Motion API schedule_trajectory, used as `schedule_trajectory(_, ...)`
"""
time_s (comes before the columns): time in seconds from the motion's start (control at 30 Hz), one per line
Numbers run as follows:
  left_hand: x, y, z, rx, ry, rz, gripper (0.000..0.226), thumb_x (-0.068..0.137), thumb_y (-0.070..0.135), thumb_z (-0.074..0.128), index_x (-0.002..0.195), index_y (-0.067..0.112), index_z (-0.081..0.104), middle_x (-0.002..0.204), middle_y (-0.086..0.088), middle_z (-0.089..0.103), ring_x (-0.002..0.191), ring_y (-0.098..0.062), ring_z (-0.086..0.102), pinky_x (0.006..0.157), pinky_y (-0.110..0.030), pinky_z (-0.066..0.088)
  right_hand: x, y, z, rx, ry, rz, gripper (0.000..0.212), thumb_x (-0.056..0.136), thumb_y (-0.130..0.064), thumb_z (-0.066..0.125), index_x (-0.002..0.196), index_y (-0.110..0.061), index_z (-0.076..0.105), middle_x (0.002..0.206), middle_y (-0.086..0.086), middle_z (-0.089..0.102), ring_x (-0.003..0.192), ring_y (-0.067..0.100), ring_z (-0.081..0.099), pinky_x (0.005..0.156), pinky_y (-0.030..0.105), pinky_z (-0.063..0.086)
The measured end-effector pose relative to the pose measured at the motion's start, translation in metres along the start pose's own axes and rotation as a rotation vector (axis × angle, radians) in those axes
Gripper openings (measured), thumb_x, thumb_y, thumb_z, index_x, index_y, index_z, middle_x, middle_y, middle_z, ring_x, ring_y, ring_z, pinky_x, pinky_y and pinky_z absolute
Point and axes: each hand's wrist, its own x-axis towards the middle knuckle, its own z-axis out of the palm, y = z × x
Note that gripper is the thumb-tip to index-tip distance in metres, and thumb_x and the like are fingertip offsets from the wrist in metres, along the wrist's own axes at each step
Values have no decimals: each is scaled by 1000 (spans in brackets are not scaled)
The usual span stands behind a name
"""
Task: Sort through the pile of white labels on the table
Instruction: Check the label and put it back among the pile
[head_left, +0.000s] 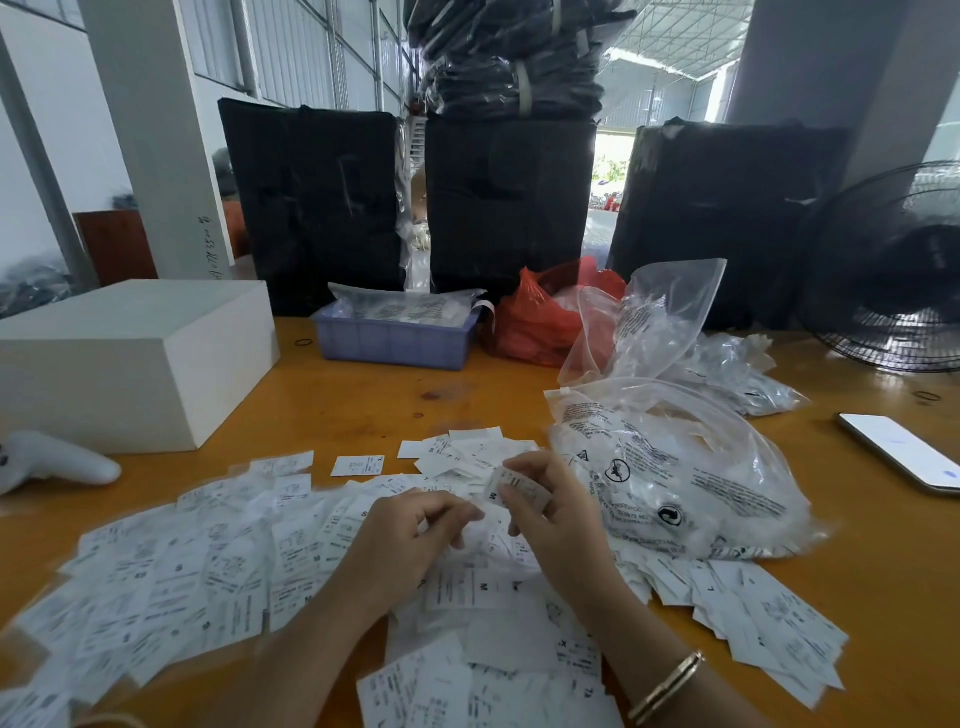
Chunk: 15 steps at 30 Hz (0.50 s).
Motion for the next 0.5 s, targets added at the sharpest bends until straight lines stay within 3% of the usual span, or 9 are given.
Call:
schedule_trajectory(0.1,-1,0,0,-16,2,-1,41,71,65,43,86,37,70,72,19,67,71,-5,62,68,-15,47,-1,0,1,-50,-47,-23,24,88,-12,64,87,-34,55,79,-16,64,59,5,58,54,17,46)
schedule_trajectory(0.23,-1,1,0,-22,2,-40,30,72,60,46,76,38,66,71,22,67,73,2,61,67,-15,44,0,0,2,-127,-98,-40,28,88,-13,63,88,-39,54,73,-21,61,58,4,55,52,15,41)
schedule_trajectory(0.43,-2,2,-1,-60,0,-60,35,73,58,51,87,33,70,81,20,70,81,4,63,71,-13,48,-5,3,1,-194,-222,-9,34,90,-12,54,102,-44,48,74,9,60,49,6,40,46,22,32)
schedule_trajectory(0.5,-2,2,-1,-89,1,-70,31,74,55,54,86,32,70,81,22,70,81,4,63,67,-13,50,-5,2,1,-182,-242,5,33,89,-8,48,98,-40,49,70,9,58,50,5,39,46,23,31)
